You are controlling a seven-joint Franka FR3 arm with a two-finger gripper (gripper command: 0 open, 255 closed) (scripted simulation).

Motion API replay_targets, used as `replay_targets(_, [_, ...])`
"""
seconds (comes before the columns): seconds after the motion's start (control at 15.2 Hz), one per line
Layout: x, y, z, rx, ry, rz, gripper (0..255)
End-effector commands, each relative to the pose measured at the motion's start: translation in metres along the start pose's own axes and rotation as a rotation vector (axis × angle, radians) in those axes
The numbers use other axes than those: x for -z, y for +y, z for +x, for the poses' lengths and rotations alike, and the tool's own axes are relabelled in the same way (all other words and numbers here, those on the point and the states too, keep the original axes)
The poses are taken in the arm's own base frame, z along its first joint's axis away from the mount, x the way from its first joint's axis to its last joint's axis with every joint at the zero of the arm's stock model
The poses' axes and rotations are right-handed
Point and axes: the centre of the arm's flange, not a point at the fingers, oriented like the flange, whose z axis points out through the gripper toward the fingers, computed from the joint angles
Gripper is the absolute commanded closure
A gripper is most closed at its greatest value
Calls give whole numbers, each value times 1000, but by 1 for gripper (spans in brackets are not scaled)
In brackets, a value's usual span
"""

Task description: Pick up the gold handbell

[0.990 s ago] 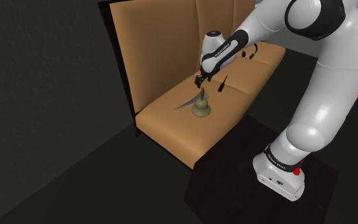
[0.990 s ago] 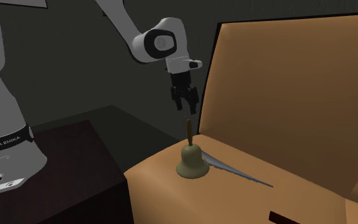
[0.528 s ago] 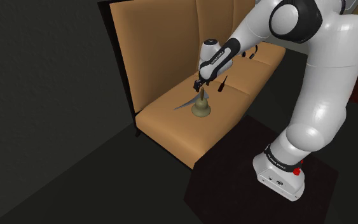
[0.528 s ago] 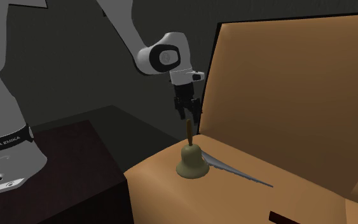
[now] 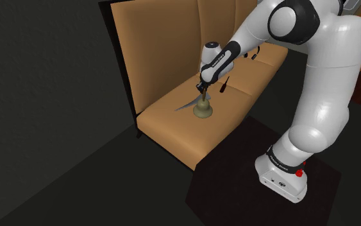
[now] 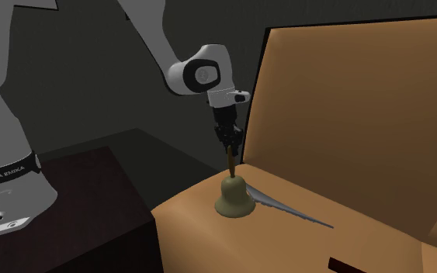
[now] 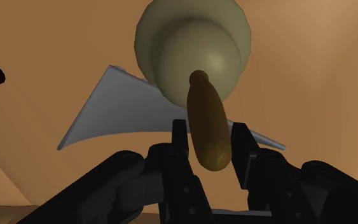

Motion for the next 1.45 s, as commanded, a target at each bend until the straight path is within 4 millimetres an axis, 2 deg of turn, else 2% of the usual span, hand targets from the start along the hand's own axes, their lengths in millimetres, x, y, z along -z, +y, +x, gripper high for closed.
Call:
replay_targets(0.0, [0,0,0,0,-1,0,255])
replay_targets(0.26, [-1,0,-1,0,0,0,255])
replay_targets(1.25, [77,14,7,0,0,0,255])
replay_targets(1.39, [77,14,7,0,0,0,255])
